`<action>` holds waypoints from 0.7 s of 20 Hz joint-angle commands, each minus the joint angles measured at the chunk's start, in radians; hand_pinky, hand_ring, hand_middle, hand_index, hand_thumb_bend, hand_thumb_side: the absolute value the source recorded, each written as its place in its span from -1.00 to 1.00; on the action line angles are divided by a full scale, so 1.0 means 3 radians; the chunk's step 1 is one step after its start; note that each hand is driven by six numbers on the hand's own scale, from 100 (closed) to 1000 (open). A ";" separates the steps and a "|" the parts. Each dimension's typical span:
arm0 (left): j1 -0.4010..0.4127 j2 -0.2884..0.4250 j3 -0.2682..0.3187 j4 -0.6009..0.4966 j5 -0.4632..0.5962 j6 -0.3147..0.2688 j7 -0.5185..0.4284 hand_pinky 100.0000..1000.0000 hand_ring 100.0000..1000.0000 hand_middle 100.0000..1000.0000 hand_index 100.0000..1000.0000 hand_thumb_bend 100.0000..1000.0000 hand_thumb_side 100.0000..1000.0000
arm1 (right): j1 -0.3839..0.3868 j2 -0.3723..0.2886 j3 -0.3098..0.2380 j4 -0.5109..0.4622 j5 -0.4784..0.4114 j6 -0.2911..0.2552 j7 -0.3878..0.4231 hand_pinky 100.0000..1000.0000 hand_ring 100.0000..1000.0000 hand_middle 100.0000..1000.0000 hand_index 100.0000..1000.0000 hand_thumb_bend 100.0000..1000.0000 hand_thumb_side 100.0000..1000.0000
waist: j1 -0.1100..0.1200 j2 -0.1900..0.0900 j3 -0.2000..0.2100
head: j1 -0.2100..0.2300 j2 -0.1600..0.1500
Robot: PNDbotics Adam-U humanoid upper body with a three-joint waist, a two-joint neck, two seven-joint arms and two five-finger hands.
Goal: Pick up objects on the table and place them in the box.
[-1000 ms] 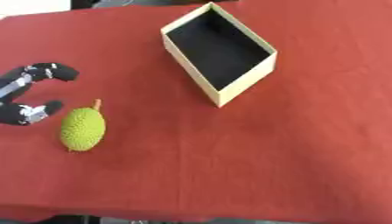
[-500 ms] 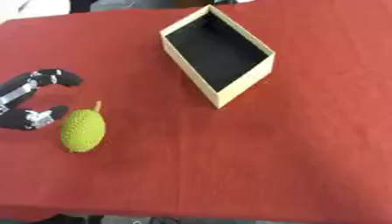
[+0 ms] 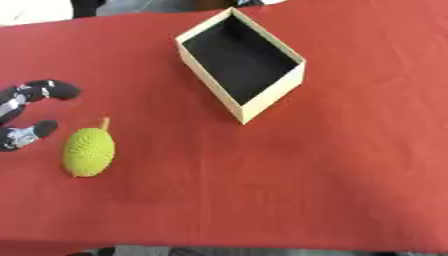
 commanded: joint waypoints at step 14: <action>0.0200 -0.0285 -0.0011 0.0086 -0.0775 -0.1107 -0.0685 0.65 0.64 0.60 0.68 -0.31 0.57 | 0.0032 -0.0127 -0.0019 -0.0057 -0.0008 0.0009 -0.0005 0.61 0.51 -0.05 0.45 -1.00 0.25 | 0.0081 -0.0119 0.0031 | -0.0112 0.0019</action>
